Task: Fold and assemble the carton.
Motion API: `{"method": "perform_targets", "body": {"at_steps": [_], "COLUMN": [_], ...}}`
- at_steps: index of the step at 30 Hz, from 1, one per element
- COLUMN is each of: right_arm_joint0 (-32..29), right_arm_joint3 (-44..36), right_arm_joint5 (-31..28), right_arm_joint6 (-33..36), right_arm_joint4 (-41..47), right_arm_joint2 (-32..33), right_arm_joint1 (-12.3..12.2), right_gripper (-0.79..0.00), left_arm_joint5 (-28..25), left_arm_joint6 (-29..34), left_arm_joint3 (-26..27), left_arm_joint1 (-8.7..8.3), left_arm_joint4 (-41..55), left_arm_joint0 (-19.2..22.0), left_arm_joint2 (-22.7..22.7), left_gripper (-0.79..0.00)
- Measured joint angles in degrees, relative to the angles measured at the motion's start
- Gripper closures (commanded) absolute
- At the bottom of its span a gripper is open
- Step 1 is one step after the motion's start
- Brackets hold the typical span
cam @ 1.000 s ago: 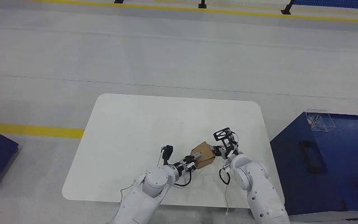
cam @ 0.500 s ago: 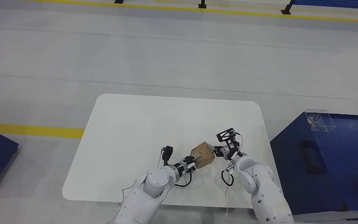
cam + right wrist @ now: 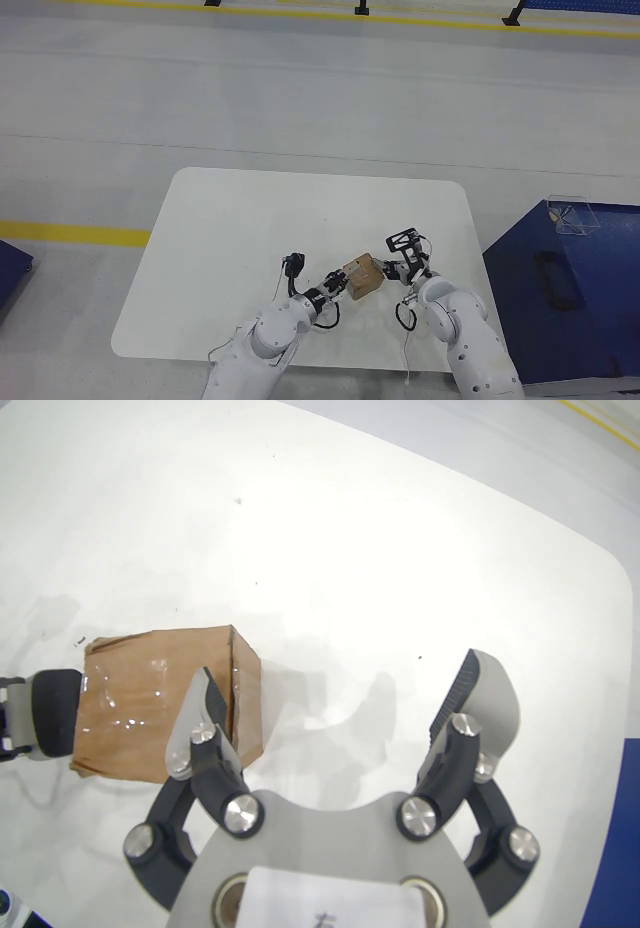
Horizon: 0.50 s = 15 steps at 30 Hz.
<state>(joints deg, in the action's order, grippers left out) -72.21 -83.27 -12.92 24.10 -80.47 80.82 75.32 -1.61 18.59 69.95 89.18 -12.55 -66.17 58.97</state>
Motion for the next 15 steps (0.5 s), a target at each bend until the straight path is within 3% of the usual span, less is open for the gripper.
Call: {"method": "perform_targets", "body": {"at_steps": [4,10,13,15], "right_arm_joint0": [0.0,5.2,9.4,12.1], "right_arm_joint3": [-0.6,4.5,9.3,12.6], "right_arm_joint5": [0.4,7.5,8.2,5.8], "right_arm_joint6": [1.0,6.7,8.8,9.7], "right_arm_joint4": [2.5,2.8,3.2,4.4], "right_arm_joint2": [1.8,-0.4,-2.9,-4.4], "right_arm_joint1": [-0.2,0.5,1.0,1.3], "right_gripper": [-0.785,-0.785,-0.785,-0.785], "left_arm_joint5": [-3.6,-2.8,0.1,-3.1], "left_arm_joint6": [-3.5,-2.9,-7.6,-10.4], "left_arm_joint3": [3.4,3.0,2.6,1.4], "left_arm_joint1": [-0.96,-1.06,-1.69,-2.42], "left_arm_joint4": [-13.1,-10.3,-19.4,-32.2], "left_arm_joint0": [-2.1,-1.7,-0.3,0.7], "left_arm_joint2": [0.1,-0.1,-2.8,-5.4], "left_gripper": [-0.785,-0.785,-0.785,-0.785]}}
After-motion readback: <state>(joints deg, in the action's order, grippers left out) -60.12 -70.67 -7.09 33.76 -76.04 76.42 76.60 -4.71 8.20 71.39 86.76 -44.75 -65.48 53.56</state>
